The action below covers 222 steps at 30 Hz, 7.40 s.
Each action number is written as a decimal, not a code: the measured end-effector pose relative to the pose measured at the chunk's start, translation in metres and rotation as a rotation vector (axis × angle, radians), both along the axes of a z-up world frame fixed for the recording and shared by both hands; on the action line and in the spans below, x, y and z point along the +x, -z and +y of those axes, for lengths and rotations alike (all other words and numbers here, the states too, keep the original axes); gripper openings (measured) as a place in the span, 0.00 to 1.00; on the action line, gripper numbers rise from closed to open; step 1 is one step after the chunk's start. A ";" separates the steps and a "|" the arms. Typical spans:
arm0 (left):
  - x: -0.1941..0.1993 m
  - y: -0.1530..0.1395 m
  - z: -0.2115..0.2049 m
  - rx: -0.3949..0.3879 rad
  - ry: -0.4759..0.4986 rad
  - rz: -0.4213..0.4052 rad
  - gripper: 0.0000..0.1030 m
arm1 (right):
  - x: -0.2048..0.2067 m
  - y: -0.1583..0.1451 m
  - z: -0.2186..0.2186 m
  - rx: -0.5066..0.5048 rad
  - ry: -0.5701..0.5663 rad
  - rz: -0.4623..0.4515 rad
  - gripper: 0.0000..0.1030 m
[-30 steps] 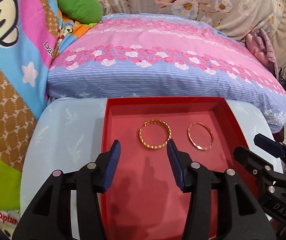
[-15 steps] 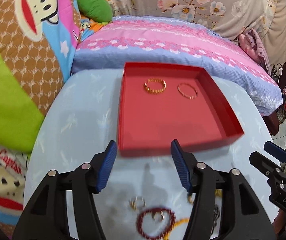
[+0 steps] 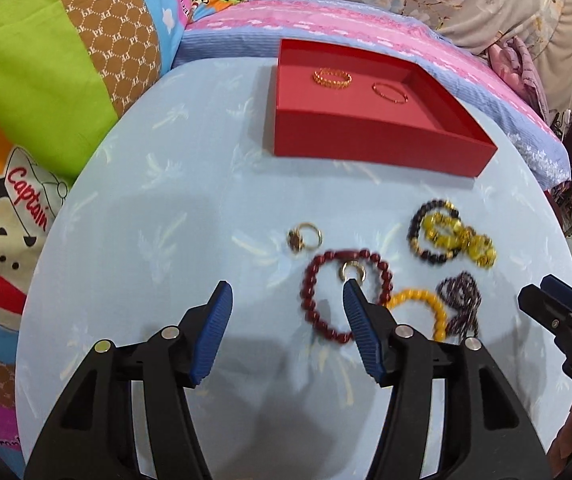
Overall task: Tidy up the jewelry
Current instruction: 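Withdraw both open tools from the red box back to the jewelry pile, then grasp the dark red bead bracelet with the left tool while the right tool grasps the yellow glass-bead bracelet, then carry both bead bracelets into the red box and open both tools beside the bangles, then withdraw both tools from the red box toward the remaining rings and bracelets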
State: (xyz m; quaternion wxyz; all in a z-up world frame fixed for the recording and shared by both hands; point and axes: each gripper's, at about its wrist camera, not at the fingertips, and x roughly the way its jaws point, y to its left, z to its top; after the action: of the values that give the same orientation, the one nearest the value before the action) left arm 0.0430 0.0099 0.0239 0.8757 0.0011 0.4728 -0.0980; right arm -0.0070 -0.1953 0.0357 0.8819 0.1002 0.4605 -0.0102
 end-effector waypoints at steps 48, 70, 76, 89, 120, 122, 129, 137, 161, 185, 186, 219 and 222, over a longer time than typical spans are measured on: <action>0.014 0.018 -0.016 -0.026 0.038 0.023 0.08 | 0.055 0.032 0.011 -0.051 -0.110 -0.003 0.20; 0.011 0.018 -0.015 -0.034 0.036 0.023 0.08 | 0.041 0.029 0.024 -0.036 -0.119 -0.002 0.21; 0.011 0.018 -0.013 -0.047 0.035 0.029 0.08 | 0.037 0.022 0.024 -0.016 -0.131 -0.024 0.09; 0.010 -0.001 -0.012 -0.080 0.046 0.020 0.07 | 0.030 -0.019 0.021 0.065 -0.126 -0.105 0.09; 0.132 -0.104 -0.074 -0.194 0.213 -0.120 0.07 | 0.152 -0.095 -0.009 0.042 -0.113 -0.221 0.09; 0.148 -0.102 -0.077 -0.211 0.219 -0.111 0.07 | 0.172 -0.091 -0.012 0.068 -0.111 -0.204 0.09; 0.207 -0.075 -0.085 -0.300 0.214 -0.047 0.07 | 0.225 -0.063 -0.016 0.185 -0.096 -0.156 0.09; 0.238 -0.016 -0.086 -0.161 0.153 0.030 0.07 | 0.250 -0.017 -0.029 0.107 -0.035 -0.072 0.09; 0.208 -0.034 -0.078 0.030 0.076 -0.095 0.26 | 0.207 -0.026 -0.029 0.022 -0.009 -0.121 0.24; 0.076 -0.044 -0.054 0.020 0.098 -0.089 0.28 | 0.069 -0.033 0.013 0.018 -0.078 -0.097 0.25; 0.069 -0.043 -0.053 0.020 0.102 -0.085 0.28 | 0.065 -0.032 0.014 0.018 -0.079 -0.095 0.25; -0.023 0.018 -0.046 0.097 0.179 0.006 0.08 | 0.022 0.013 0.022 0.024 -0.088 0.009 0.25; -0.020 0.018 -0.042 0.110 0.160 0.002 0.08 | 0.031 0.015 0.021 0.024 -0.084 0.010 0.25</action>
State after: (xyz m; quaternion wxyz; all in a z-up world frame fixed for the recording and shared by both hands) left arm 0.0234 -0.0321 0.0062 0.8631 0.0870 0.4769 -0.1413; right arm 0.0235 -0.1740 0.0206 0.8780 0.0912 0.4689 0.0316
